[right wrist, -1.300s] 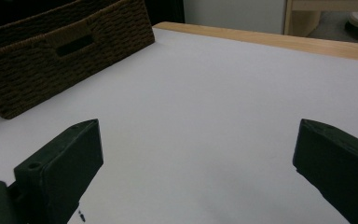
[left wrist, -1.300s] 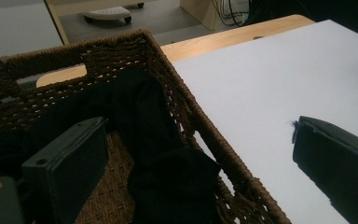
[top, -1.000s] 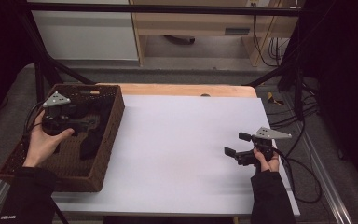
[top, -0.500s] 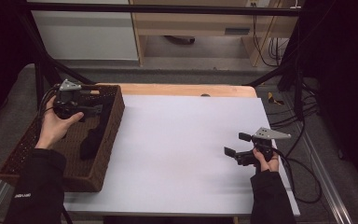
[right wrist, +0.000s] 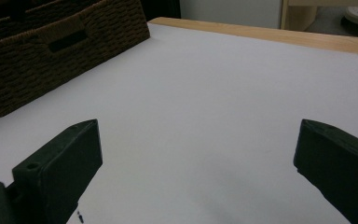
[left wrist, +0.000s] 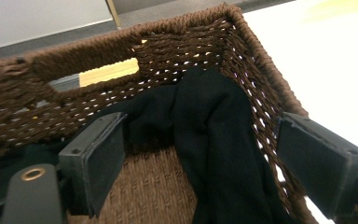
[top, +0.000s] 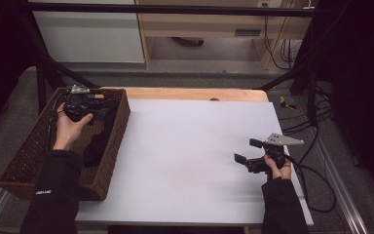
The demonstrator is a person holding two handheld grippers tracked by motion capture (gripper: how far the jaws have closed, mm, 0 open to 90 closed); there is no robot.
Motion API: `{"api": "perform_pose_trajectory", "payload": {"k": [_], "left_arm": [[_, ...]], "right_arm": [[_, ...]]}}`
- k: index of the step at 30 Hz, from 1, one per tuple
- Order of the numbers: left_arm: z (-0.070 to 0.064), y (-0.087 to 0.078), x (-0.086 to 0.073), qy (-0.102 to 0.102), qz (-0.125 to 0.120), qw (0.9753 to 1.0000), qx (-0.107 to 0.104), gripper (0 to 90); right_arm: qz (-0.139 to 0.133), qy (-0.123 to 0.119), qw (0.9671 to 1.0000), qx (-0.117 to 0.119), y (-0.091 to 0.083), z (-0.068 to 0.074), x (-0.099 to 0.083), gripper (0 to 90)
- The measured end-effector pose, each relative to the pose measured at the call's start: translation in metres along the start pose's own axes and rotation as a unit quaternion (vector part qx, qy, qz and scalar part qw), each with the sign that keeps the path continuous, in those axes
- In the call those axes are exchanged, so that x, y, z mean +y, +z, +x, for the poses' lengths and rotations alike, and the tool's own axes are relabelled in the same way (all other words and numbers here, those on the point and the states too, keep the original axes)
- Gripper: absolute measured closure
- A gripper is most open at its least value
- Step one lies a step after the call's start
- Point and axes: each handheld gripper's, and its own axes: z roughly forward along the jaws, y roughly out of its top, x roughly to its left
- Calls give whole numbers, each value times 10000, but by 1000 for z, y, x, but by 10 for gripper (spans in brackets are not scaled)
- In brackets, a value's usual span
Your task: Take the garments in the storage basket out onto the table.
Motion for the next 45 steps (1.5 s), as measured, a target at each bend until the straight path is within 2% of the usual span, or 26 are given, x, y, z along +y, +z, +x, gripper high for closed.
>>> {"api": "perform_pose_trajectory", "payload": {"k": [3,8,12,18,22,26,32,35,39,41,43,45], "left_arm": [[-1,9,-2,27,6,10000,-50,164],[1,23,-9,115,204,9997,-44,184],[1,30,-14,148,300,9994,-106,212],[-5,39,-19,306,472,9983,-150,212],[-6,46,-23,261,565,9979,-174,213],[-9,51,-25,333,659,9970,-226,232],[-12,56,-28,484,760,9958,-132,319],[-15,59,-30,604,812,9947,-163,407],[-16,61,-30,544,854,9945,-265,465],[-17,61,-31,501,881,9942,-347,527],[-17,62,-32,451,923,9940,-389,540],[-19,61,-32,461,1007,9929,-442,600]], "right_arm": [[15,4,10000,-15,0,0,0,10],[12,11,10000,-21,0,0,-1,9],[25,13,10000,-32,1,-1,-1,9],[29,23,10000,-58,1,-1,-1,7],[43,29,10000,-49,1,-1,-1,7],[70,31,10000,-42,2,-1,-2,7],[65,28,10000,-60,2,-1,-1,7],[61,30,10000,-49,2,-1,-1,7],[39,42,10000,-46,1,0,-1,7],[30,40,10000,-51,0,-1,-1,7],[35,42,10000,-48,0,-1,-1,7],[36,43,10000,-40,1,0,-1,7]]}}
